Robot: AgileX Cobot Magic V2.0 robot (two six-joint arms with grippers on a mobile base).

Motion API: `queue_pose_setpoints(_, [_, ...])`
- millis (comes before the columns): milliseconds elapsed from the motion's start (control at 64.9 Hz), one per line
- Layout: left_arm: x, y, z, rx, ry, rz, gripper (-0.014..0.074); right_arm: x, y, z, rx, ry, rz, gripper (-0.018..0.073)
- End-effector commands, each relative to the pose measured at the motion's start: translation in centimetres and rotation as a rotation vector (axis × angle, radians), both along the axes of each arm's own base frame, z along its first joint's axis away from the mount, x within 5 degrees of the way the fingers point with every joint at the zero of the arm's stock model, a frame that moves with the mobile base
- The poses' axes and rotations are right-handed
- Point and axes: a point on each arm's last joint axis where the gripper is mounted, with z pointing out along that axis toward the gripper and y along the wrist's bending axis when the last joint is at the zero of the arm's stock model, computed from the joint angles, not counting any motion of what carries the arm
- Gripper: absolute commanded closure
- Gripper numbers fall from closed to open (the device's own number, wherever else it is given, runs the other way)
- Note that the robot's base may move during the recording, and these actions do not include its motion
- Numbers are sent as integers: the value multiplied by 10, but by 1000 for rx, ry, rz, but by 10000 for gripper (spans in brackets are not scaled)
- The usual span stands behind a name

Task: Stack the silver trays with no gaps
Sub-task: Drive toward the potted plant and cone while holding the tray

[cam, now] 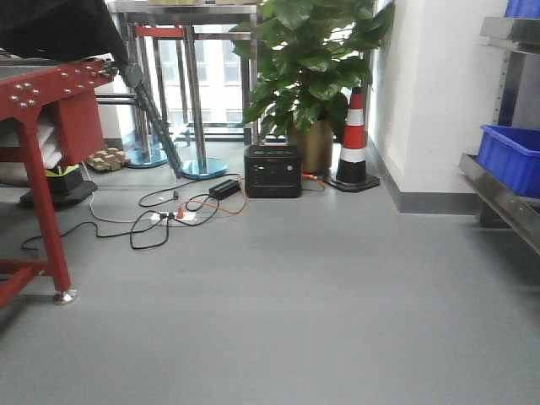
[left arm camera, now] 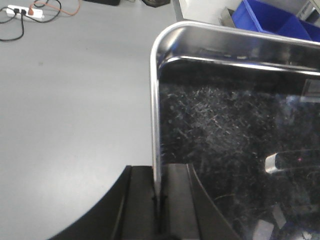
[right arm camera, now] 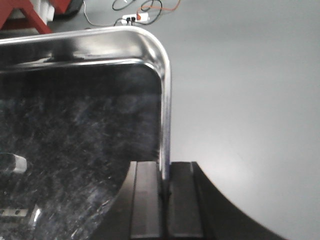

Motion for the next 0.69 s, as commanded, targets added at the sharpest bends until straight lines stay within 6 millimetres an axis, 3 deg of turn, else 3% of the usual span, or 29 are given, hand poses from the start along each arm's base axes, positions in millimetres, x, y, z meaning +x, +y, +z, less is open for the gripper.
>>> queue_pose_setpoints(0, [-4,2,9,-10,-52,2,613,-2,-5,9,-9,-69,0,627])
queue_pose_setpoints(678, [-3,3,9,-4,-58,5,613,-2,-4,10,-8,-72,1,627])
